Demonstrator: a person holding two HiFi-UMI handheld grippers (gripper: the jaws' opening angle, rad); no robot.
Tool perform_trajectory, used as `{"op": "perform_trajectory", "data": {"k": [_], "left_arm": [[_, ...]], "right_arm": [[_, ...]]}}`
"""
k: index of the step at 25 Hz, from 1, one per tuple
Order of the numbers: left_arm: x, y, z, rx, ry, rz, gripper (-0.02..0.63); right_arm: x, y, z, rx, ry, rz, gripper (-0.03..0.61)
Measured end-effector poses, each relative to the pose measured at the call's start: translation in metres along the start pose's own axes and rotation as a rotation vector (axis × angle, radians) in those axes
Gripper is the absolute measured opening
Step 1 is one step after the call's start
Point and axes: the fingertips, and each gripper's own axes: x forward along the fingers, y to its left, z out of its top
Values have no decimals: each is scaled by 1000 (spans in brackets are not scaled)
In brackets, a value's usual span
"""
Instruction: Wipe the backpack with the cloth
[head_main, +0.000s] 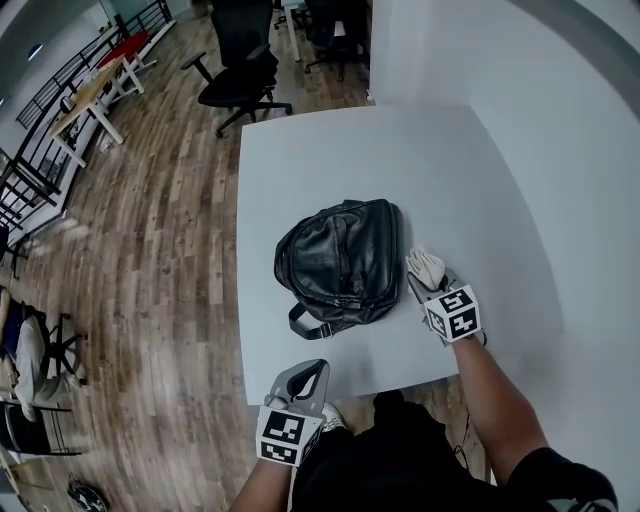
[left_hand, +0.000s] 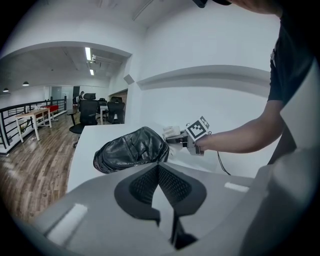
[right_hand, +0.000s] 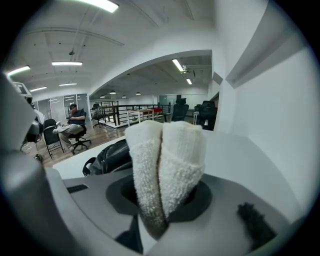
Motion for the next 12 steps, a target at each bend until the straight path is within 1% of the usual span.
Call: {"op": "perform_trajectory", "data": {"k": [9,12], "left_arm": [[-20,-1,-13,22,0,-22,6],[-27,0,-16,8,-9,-20,6]], "right_arm": [[-17,23,-15,15,14,-23,101],[-23,33,-20,21,18,-27,101]]}}
